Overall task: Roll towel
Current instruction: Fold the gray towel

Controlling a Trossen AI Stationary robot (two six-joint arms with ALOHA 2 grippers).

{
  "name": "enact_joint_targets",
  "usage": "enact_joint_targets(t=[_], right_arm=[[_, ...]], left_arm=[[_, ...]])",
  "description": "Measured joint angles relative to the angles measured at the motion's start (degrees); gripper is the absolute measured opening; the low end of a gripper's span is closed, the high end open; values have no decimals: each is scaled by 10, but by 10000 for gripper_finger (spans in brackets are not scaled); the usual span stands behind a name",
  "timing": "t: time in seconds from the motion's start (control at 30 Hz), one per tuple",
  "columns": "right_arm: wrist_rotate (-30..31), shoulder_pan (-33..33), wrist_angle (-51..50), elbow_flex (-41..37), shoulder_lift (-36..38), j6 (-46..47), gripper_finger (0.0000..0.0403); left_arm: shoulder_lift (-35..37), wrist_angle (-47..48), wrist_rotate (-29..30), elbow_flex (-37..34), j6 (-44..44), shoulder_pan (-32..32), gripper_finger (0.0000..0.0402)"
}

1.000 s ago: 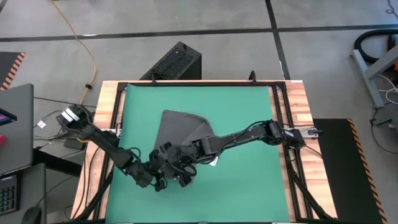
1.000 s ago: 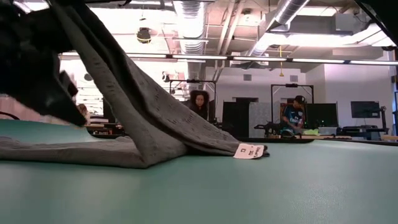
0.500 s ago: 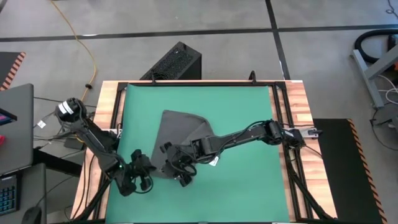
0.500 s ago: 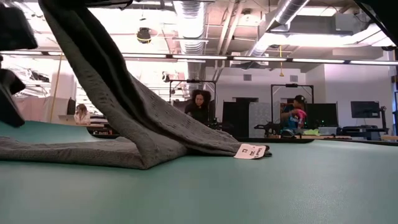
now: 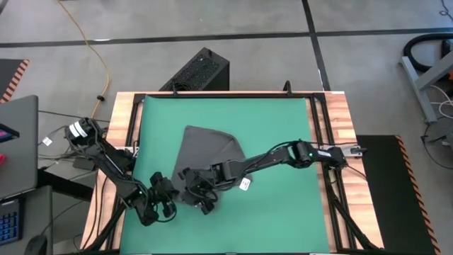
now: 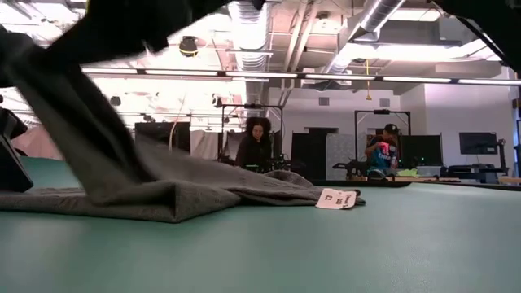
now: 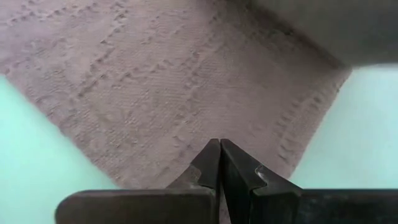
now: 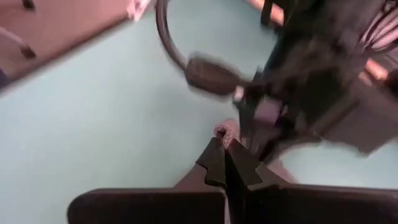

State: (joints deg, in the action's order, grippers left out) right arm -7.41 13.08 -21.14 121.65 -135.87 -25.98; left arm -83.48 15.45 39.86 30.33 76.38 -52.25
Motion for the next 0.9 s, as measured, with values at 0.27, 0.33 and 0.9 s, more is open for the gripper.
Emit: enact_joint_targets(t=[0.27,0.33,0.9], right_arm=[[15,-16,23,-1,-13,0,9],[13,-20,38,-1,-13,0,9],[-17,-19,64,-1,-26,-5,9]], left_arm=[[0,-3,-4,0,-2,0,0],[0,0,-1,0,-2,0,0],[0,1,3,0,-2,1,0]])
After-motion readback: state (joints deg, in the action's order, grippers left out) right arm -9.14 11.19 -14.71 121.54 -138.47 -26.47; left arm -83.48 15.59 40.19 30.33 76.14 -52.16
